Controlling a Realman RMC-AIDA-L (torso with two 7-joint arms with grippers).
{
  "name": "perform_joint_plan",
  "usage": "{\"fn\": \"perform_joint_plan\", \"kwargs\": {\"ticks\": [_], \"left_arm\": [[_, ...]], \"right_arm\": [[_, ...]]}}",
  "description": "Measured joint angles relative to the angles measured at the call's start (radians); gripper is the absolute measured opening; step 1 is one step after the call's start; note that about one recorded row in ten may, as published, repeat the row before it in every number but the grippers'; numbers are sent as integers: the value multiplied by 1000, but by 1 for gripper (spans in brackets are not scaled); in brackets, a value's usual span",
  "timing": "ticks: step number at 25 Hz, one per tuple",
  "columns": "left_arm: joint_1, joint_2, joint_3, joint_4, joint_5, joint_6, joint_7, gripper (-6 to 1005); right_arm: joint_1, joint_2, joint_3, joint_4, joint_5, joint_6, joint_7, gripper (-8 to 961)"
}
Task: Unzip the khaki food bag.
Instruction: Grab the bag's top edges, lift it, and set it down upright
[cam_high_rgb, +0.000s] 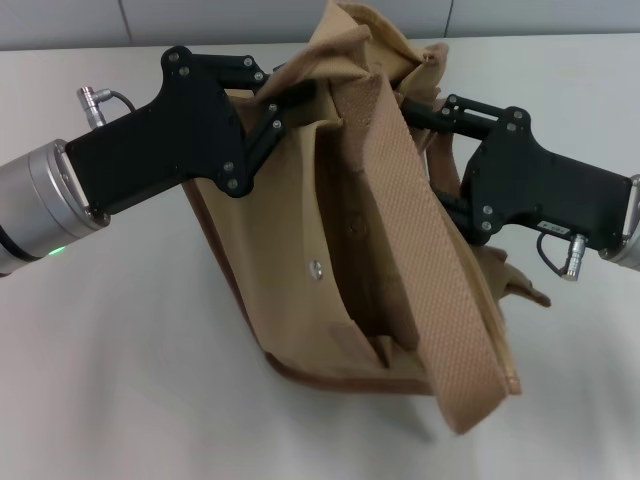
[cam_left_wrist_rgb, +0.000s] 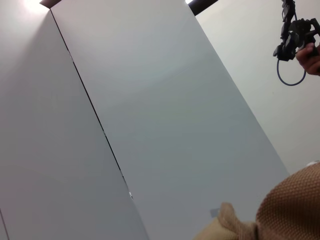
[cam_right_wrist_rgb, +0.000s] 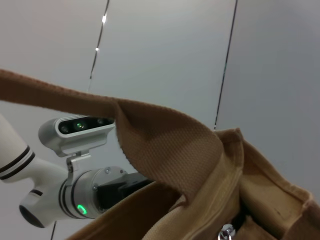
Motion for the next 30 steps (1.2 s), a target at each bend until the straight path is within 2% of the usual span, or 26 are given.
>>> {"fn": "perform_joint_plan", "kwargs": {"ticks": [14,30], "left_arm": [[-9,-1,23,-2,-3,0,-2,55],[-10,-2,23,-2,-3,6,-4,55]], "right_arm": [[69,2,4,81,15,67,-51,593],[88,2,-2,109,37,105,-51,359]]}}
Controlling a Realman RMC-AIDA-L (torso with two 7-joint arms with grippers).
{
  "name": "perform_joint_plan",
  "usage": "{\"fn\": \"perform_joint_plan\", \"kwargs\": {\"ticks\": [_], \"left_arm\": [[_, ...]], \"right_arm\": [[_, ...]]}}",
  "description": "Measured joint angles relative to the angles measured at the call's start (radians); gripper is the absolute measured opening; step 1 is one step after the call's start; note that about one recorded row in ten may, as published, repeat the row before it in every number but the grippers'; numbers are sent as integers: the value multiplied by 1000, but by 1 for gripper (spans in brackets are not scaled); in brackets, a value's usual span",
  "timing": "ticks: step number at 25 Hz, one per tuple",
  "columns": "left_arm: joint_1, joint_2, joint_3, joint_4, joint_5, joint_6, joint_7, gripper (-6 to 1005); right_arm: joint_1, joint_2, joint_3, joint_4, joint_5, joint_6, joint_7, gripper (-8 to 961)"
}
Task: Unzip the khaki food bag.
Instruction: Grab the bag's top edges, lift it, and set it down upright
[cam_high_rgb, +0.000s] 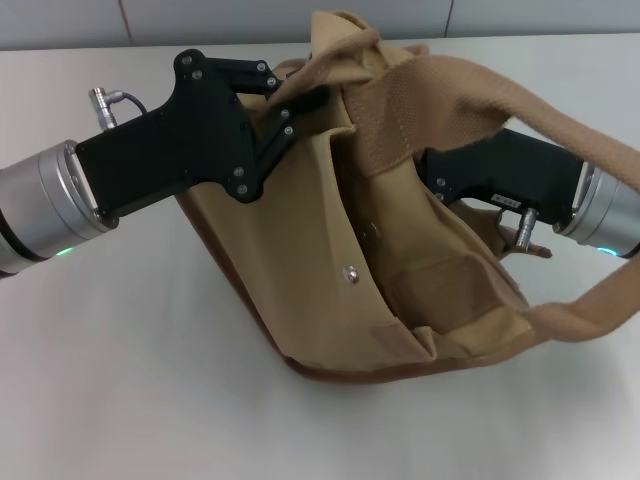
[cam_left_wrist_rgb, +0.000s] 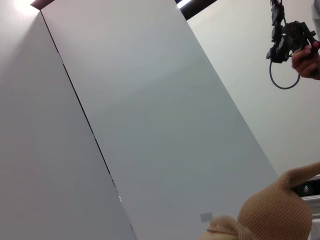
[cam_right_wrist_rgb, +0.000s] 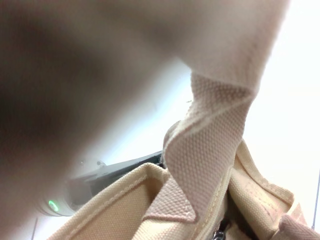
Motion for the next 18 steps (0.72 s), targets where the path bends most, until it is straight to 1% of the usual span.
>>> {"fn": "perform_joint_plan", "kwargs": {"ticks": [1,6,9,11,14,18], "left_arm": [[0,0,0,0,0,1,0,55],[0,0,2,0,0,1,0,55],[0,0,3,0,0,1,0,54],[0,1,3,0,1,2,0,54],[0,1,3,-1,2,3,0,54],[2,2,3,-1,2,3,0,54]], "right_arm": [[0,0,0,2,0,0,0,345],[3,0,-1,6,1,6,0,211],[0,0,-18,8,-1,-5,-18,65],[-7,0,-20,9,0,-13,-26,94],[-37,0,-21,11,0,-41,-73,138],[-75,0,-16,19,0,-98,-143,321]]}}
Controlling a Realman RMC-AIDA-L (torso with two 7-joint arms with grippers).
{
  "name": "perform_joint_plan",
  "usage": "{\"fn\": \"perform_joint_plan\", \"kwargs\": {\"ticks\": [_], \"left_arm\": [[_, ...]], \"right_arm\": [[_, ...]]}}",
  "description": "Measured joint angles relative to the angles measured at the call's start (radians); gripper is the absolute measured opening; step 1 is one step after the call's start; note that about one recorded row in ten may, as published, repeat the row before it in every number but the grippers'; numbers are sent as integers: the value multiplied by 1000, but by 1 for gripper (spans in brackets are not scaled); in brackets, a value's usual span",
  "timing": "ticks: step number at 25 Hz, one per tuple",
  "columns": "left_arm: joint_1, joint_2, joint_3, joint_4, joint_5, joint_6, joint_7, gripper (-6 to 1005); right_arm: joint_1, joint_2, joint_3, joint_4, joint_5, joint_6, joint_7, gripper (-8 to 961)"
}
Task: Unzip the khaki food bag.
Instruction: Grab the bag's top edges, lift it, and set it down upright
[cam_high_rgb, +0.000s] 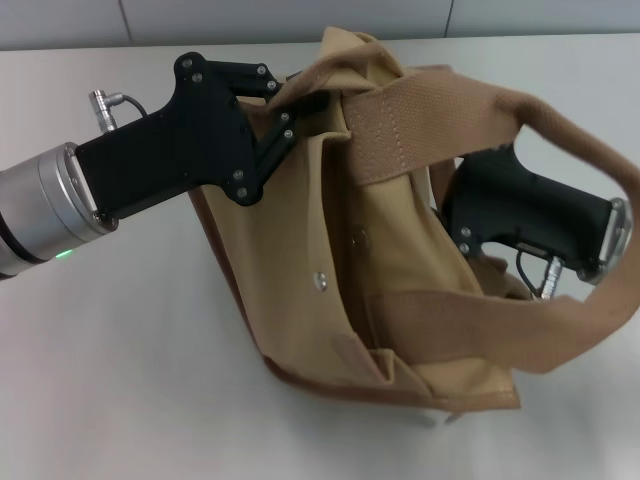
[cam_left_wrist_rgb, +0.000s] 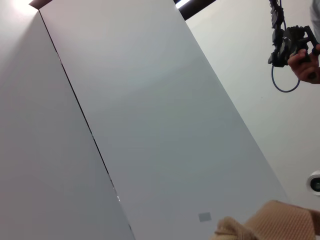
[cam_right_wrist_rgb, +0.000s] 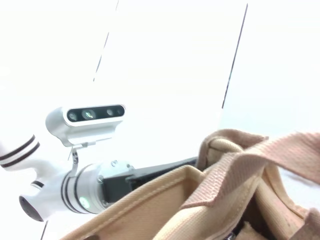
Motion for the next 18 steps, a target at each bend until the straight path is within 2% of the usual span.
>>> {"fn": "perform_joint_plan", "kwargs": {"ticks": [1,12,18], "left_arm": [[0,0,0,0,0,0,0,54],[-2,0,0,0,0,-5,0,55],[-3,-1,-1,0,1,-3,-1,55]], "right_arm": [[-7,0,-2,1,0,-10,-10,367],[13,0,-9,6,-5,22,26,555],[70,0,-22,44,-7,67,39,564]]}}
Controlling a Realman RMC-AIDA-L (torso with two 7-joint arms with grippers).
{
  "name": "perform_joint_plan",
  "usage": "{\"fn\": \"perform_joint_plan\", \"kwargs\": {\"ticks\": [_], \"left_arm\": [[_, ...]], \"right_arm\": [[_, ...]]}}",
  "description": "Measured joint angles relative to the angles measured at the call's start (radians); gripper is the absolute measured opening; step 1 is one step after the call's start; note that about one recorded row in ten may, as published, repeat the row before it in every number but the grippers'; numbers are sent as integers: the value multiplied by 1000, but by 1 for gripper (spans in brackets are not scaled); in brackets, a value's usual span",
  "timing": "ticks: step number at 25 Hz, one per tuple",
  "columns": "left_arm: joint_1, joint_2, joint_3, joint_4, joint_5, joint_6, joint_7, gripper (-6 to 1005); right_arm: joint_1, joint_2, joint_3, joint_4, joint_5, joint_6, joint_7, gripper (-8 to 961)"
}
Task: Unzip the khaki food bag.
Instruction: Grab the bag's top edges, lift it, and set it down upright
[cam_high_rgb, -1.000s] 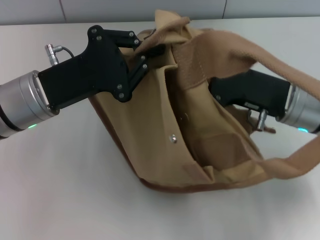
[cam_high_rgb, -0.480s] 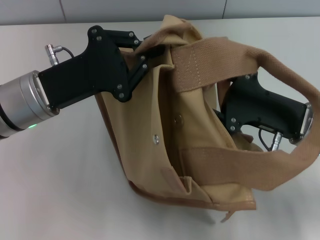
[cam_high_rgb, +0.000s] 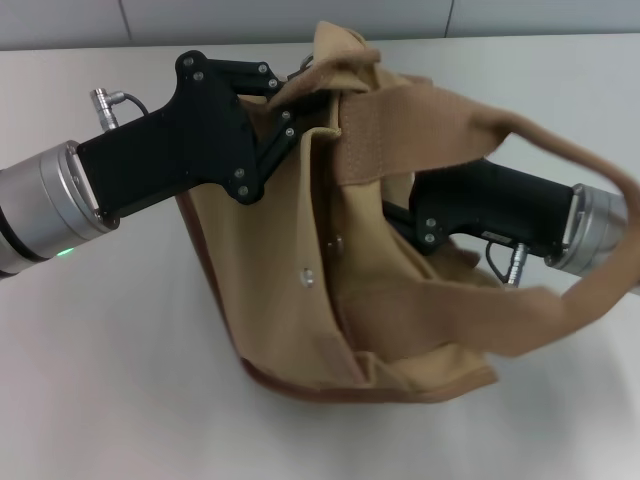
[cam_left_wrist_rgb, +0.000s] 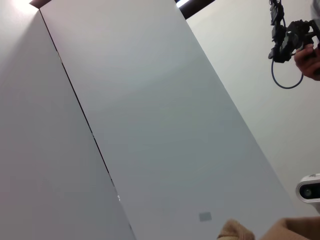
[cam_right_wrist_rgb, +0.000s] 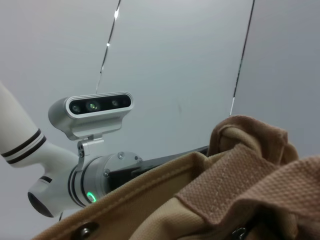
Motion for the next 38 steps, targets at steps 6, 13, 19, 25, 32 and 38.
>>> {"fn": "perform_joint_plan", "kwargs": {"ticks": [6,13,19,25,32,38], "left_arm": [[-1,-1,0,0,-1,2,0,55],[-4,-2,9,0,0,2,-1,55],[-4,-1,13,0,0,3,-1,54],[1,-1,12,0,0,3,-1,54],[4,-1,5,0,-6,2,-6,54],[-1,0,7,0,-14,2,-8,55]], "right_arm": [[5,0,10,1,5,4,20,561],[17,0,11,9,82,49,77,445],[23,0,13,13,90,57,88,312],[-5,0,15,12,111,44,82,163],[-65,-6,-3,-42,104,6,84,3],[-117,-10,-32,-94,101,-46,133,-4]]}}
